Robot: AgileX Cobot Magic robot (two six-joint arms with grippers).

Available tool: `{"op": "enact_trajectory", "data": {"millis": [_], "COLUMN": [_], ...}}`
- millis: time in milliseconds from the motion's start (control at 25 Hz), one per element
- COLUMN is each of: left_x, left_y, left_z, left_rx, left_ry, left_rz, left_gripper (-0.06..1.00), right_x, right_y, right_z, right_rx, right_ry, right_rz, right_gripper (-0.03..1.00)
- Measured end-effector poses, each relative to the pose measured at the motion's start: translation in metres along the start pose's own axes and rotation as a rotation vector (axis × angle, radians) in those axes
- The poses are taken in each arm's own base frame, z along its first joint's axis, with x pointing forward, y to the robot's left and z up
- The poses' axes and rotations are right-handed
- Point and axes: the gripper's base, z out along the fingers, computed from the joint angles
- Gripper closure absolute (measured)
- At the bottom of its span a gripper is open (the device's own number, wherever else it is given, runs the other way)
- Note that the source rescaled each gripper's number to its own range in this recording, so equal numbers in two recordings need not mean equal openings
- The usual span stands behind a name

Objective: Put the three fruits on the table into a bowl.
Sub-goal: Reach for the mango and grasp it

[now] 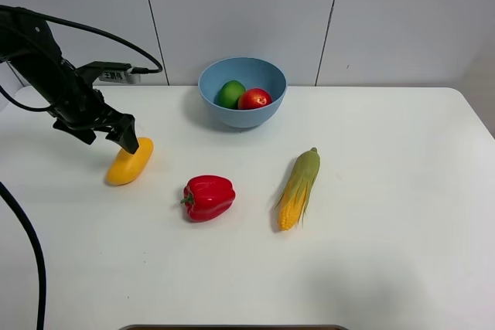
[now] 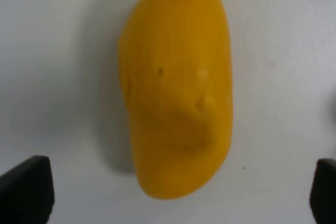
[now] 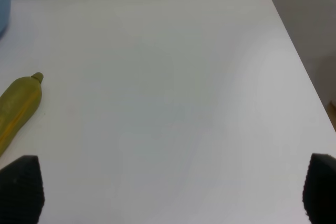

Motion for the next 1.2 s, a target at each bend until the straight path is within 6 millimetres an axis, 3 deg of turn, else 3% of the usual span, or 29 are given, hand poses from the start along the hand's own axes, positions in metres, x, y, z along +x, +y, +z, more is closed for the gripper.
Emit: {"op": "enact_trajectory", "data": {"millis": [320,1200], "left_x": [-0.003,-0.004], "left_y": [-0.006,0.005], "left_z": [0.020,0.074], "left_rx": [0.002,-0.024], "left_ry": [0.013,0.016], "left_rz": [0.026,0.080], "left_gripper": [-0.06,-0.06], "right_x": [0.000,0.000], "right_y": [0.000,0.000], "right_z": [0.000,0.000], "right_rx": [0.000,0.000], "right_ry": [0.000,0.000], "right_rz": [0.000,0.000], "right_gripper": [-0.03,-0.03]}}
